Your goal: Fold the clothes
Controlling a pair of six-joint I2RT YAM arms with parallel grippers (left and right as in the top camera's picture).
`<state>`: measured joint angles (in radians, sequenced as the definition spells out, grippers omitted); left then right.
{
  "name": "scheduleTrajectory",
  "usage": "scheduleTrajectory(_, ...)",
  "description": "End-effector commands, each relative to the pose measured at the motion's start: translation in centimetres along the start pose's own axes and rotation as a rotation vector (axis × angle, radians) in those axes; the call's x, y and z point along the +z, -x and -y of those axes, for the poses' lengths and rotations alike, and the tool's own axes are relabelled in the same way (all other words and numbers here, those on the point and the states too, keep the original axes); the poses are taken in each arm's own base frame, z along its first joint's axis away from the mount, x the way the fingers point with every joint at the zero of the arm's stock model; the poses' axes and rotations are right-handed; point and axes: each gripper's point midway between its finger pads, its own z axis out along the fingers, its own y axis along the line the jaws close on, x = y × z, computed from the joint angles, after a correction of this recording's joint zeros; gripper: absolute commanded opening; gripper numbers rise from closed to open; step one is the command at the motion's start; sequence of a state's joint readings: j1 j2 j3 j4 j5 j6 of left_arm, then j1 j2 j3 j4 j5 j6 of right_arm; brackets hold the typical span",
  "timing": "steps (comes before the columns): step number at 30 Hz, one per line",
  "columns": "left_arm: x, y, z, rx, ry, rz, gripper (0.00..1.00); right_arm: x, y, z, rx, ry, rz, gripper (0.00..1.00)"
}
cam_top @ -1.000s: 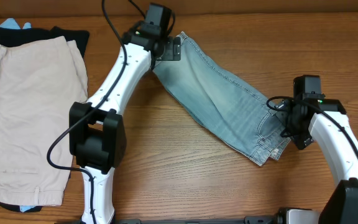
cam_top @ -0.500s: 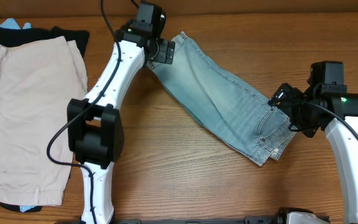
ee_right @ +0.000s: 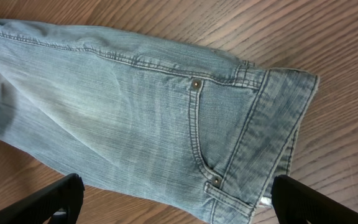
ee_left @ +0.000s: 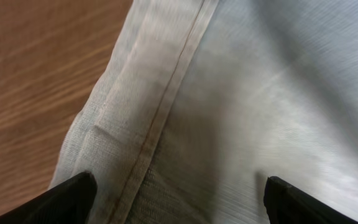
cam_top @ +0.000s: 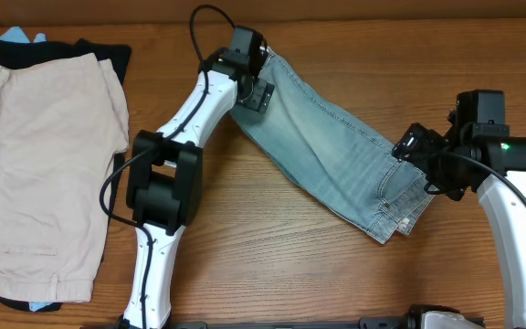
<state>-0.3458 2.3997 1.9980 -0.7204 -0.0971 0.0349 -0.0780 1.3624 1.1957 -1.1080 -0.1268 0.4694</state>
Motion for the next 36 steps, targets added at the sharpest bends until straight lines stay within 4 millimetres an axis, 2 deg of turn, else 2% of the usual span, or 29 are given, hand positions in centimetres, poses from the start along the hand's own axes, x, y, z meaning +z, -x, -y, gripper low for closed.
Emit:
scheduleTrajectory(1, 2.8, -3.3, -2.0, -0.029, 0.132, -0.109, 0.9, -0.4, 0.3, -0.4, -0.013, 0.015, 0.015, 1.0)
scheduleTrajectory(4, 3.6, -6.1, -2.6, -0.051, 0.168, -0.209, 0.9, -0.4, 0.4, -0.4, -0.013, 0.017, 0.017, 1.0)
scheduleTrajectory(6, 3.4, -7.5, -3.2, -0.084, 0.204, -0.264, 0.93, -0.4, 0.4, -0.4, -0.012, 0.016, 0.016, 1.0)
scheduleTrajectory(8, 2.6, -9.4, -4.1, -0.152, 0.257, -0.335, 0.95, -0.3, 0.2, -0.3, -0.01, 0.013, 0.011, 1.0)
scheduleTrajectory(12, 0.6, -14.6, -4.9, -0.293, 0.274, -0.549, 1.0, 0.5, 0.2, 0.3, 0.012, -0.02, -0.005, 1.0)
scheduleTrajectory(15, -1.1, -18.4, -4.4, -0.341, 0.198, -0.73, 1.0, 2.0, 0.1, 0.7, 0.019, -0.052, -0.045, 1.0)
scheduleTrajectory(18, -2.5, -21.4, -3.8, -0.38, 0.137, -0.87, 1.0, 4.1, -0.3, 1.3, 0.029, -0.091, -0.109, 1.0)
scheduleTrajectory(22, -3.3, -24.1, -3.7, -0.348, 0.131, -0.97, 1.0, 7.3, -0.9, 2.2, 0.017, -0.141, -0.201, 1.0)
scheduleTrajectory(25, -3.2, -25.1, -3.4, -0.352, 0.123, -0.997, 1.0, 9.9, -1.5, 3.4, 0.012, -0.183, -0.281, 1.0)
scheduleTrajectory(28, -2.9, -25.0, -2.7, -0.373, 0.087, -0.987, 1.0, 11.2, -1.7, 4.6, 0.027, -0.2, -0.326, 1.0)
scheduleTrajectory(33, -2.3, -24.4, -1.8, -0.386, 0.018, -0.962, 1.0, 11.1, -1.2, 7.3, 0.072, -0.206, -0.351, 1.0)
scheduleTrajectory(36, -2.1, -24.3, -1.7, -0.383, 0.013, -0.953, 1.0, 11.3, -1.9, 8.4, 0.081, -0.174, -0.383, 1.0)
